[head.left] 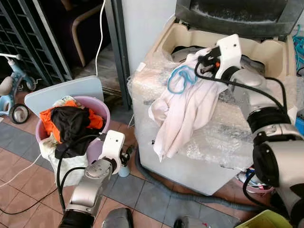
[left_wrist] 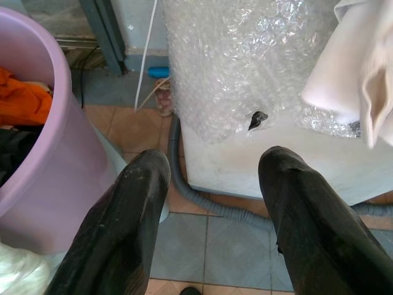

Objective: Clothes washing

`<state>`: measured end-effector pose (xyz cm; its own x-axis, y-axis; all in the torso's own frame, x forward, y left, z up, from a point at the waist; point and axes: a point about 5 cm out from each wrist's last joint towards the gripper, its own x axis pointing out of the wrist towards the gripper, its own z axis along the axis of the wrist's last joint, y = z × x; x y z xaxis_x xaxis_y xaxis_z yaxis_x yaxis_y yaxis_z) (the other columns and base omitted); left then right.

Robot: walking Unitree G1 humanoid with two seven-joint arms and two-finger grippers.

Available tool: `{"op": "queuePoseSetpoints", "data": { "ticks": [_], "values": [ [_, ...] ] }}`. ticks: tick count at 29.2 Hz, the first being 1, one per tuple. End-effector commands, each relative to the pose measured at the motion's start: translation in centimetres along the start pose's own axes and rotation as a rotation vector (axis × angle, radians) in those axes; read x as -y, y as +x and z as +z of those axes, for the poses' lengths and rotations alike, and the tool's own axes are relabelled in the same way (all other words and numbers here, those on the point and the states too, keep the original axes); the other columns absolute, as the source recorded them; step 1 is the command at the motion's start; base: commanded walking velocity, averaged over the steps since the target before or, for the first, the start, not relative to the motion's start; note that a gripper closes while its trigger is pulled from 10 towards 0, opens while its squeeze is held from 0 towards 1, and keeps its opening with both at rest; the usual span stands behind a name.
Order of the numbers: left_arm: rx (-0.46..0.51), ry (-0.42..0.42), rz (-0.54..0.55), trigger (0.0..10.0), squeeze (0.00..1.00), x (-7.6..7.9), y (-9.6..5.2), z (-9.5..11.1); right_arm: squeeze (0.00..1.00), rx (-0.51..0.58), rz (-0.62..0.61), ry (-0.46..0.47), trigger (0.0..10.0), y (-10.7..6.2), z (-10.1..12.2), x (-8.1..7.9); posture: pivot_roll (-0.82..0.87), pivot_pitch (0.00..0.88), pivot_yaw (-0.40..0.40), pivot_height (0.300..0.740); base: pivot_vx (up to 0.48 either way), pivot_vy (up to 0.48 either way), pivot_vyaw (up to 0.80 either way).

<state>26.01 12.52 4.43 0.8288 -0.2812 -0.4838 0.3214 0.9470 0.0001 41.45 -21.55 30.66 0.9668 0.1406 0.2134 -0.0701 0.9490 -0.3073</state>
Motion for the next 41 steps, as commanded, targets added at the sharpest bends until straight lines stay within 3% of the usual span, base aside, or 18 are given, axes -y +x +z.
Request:
{"op": "queuePoseSetpoints", "data": {
  "ticks": [1,3,4,5,6,8,9,11,12,14,15,21,24,26,30,32,35,41],
  "values": [
    [0.017,0.019,0.007,10.0,0.00,-0.2,0.2,0.5,0.00,0.124,-0.190,-0.115,0.0,0.0,3.6,2.9,-0.04,0.021,0.023,0.740,0.000,0.000,0.00],
    [0.020,0.022,0.010,10.0,0.00,-0.2,0.2,0.5,0.00,0.129,-0.252,-0.179,0.0,-0.1,4.4,3.8,-0.04,0.021,0.024,0.740,0.000,0.000,0.00],
    [0.026,0.022,0.016,10.0,0.00,-0.2,0.2,0.6,0.00,0.112,-0.285,-0.252,4.3,-0.1,4.6,4.2,-0.04,0.021,0.023,0.740,0.000,0.000,0.00],
    [0.029,0.022,0.019,10.0,0.00,-0.2,0.2,0.7,0.00,0.090,-0.309,-0.321,10.0,-0.1,4.6,4.4,-0.04,0.021,0.023,0.740,0.000,0.000,0.00],
    [0.031,0.022,0.020,10.0,0.00,-0.3,0.3,0.7,0.00,0.016,-0.311,-0.401,10.0,-0.1,3.8,4.7,-0.04,0.020,0.021,0.740,0.000,0.000,0.00],
    [0.031,0.023,0.019,10.0,0.00,-0.2,0.2,0.7,0.00,-0.086,-0.158,-0.322,10.0,-0.1,1.7,3.6,-0.04,0.021,0.022,0.740,0.000,0.000,0.00],
    [0.031,0.023,0.019,10.0,0.00,-0.2,0.2,0.7,1.00,-0.115,-0.095,-0.291,10.0,-0.1,1.0,3.1,-0.04,0.022,0.020,0.740,0.000,0.000,0.00],
    [0.031,0.023,0.019,10.0,0.00,-0.2,0.2,0.7,1.00,-0.189,-0.029,-0.315,10.0,-0.3,-0.5,2.6,-0.04,0.022,0.020,0.740,0.000,0.000,0.00],
    [0.030,0.023,0.019,10.0,0.00,-0.1,0.2,0.6,1.00,-0.327,0.162,-0.387,10.0,-1.1,-3.5,1.1,-0.04,0.024,0.021,0.740,0.000,0.000,0.00],
    [0.030,0.022,0.018,10.0,0.00,-0.1,0.2,0.6,1.00,-0.401,0.309,-0.492,10.0,-2.0,-5.5,0.4,-0.04,0.024,0.021,0.740,0.000,0.000,0.00],
    [0.029,0.021,0.017,10.0,0.00,-0.1,0.2,0.6,1.00,-0.431,0.406,-0.653,10.0,-2.7,-6.6,0.3,-0.04,0.023,0.022,0.740,0.000,0.000,0.00],
    [0.025,0.026,0.010,10.0,0.00,-0.1,0.3,0.6,1.00,-0.437,0.453,-0.740,10.0,-3.4,-6.4,1.7,-0.05,0.025,0.030,0.740,0.000,0.000,0.00],
    [0.024,0.030,0.006,10.0,0.00,-0.1,0.4,0.6,1.00,-0.334,0.410,-0.651,10.0,-3.2,-4.5,2.9,-0.06,0.024,0.032,0.740,0.000,0.000,0.00],
    [0.023,0.031,0.004,10.0,0.00,-0.1,0.4,0.6,1.00,-0.199,0.431,-0.422,10.0,-3.1,-2.7,3.2,-0.06,0.024,0.032,0.740,0.000,0.000,0.00],
    [0.023,0.030,0.005,10.0,0.00,-0.2,0.4,0.6,1.00,-0.098,0.479,-0.365,10.0,-3.7,-2.0,3.5,-0.06,0.023,0.029,0.740,0.000,0.000,0.00],
    [0.022,0.028,0.006,10.0,0.00,-0.2,0.4,0.5,1.00,-0.029,0.532,-0.320,10.0,-4.4,-2.5,2.7,-0.06,0.023,0.028,0.740,0.000,0.000,0.00],
    [0.021,0.026,0.007,10.0,0.00,-0.3,0.4,0.5,1.00,-0.051,0.613,-0.274,10.0,-5.7,-4.9,1.0,-0.07,0.025,0.028,0.740,0.000,0.000,0.00],
    [0.018,0.028,-0.005,10.0,0.00,-0.1,0.5,0.4,1.00,-0.111,0.712,-0.056,10.0,-10.0,-10.7,-3.8,-0.07,0.030,0.038,0.740,0.000,0.000,0.00]
  ]
}}
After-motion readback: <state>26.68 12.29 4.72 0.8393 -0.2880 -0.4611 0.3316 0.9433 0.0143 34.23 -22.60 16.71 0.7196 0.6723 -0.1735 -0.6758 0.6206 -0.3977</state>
